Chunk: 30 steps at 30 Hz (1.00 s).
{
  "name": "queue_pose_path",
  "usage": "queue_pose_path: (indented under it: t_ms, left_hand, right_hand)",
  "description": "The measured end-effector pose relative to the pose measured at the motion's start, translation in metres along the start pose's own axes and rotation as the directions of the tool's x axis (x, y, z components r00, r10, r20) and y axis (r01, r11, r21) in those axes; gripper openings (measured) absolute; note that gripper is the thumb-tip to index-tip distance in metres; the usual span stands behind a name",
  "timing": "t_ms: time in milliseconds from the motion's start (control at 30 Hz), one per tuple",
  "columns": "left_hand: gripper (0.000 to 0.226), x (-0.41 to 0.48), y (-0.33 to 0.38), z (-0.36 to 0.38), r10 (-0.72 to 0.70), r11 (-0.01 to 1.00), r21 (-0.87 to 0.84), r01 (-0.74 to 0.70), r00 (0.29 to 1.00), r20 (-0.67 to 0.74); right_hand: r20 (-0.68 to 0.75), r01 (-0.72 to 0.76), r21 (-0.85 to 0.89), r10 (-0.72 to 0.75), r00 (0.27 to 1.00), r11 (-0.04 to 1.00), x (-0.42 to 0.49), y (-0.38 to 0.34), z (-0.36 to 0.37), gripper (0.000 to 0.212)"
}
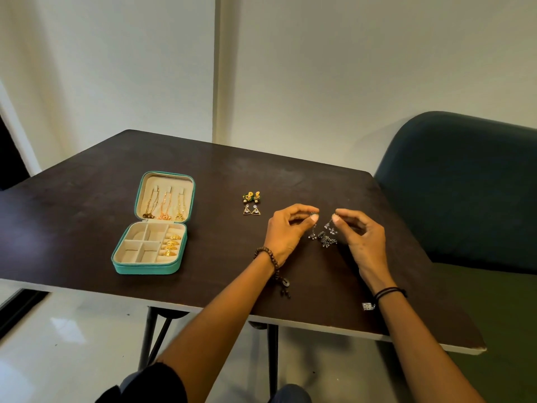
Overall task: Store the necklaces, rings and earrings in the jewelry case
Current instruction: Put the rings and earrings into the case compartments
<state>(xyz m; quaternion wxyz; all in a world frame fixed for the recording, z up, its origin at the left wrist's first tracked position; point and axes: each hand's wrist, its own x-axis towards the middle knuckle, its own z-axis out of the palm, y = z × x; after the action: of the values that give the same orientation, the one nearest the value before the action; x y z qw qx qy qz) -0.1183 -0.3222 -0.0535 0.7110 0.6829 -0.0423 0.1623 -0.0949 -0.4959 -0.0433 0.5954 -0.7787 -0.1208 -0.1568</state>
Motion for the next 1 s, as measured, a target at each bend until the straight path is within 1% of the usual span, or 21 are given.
queue_pose_path:
  t_ms: [100,200,300,433,533,733,933,1000]
  left_hand:
    - [0.018,0.0,0.001,-0.002,-0.04,0.999,-0.027,0.039,0.998,-0.04]
    - [0.019,-0.001,0.005,-0.003,-0.053,0.996,-0.077,0.047,0.996,-0.073]
    - [0.019,-0.005,0.011,-0.008,-0.042,0.994,-0.109,0.032,0.995,-0.091]
    - [0.021,-0.011,0.018,-0.023,0.001,0.997,-0.082,-0.009,0.996,-0.095]
    - [0.022,-0.015,0.025,-0.033,0.026,0.997,-0.068,-0.032,0.996,-0.088]
    - [0.022,-0.022,0.038,-0.048,0.038,0.993,-0.105,-0.046,0.996,-0.077]
    - [0.021,-0.027,0.044,-0.061,0.033,0.995,-0.089,-0.04,0.996,-0.078]
    - [0.02,-0.029,0.046,-0.064,0.034,0.995,-0.089,-0.041,0.997,-0.071]
  right_hand:
    - [0.005,-0.01,0.054,0.01,1.0,0.998,-0.004,-0.008,0.005,0.017]
    - [0.037,0.003,0.071,-0.006,0.999,0.998,-0.009,-0.019,0.011,0.016]
    - [0.085,0.003,0.107,-0.012,0.996,0.994,-0.008,-0.028,0.014,0.015]
    - [0.162,-0.035,0.159,0.008,0.987,0.987,-0.005,-0.04,0.018,0.014]
    - [0.226,-0.044,0.149,0.01,0.974,0.988,-0.004,-0.048,0.022,0.013]
    - [0.301,-0.07,0.147,0.023,0.953,0.987,-0.006,-0.062,0.032,0.029]
    - [0.321,-0.031,0.139,-0.015,0.947,0.99,-0.006,-0.07,0.043,0.023]
    - [0.34,-0.039,0.163,-0.019,0.94,0.986,-0.007,-0.072,0.046,0.02]
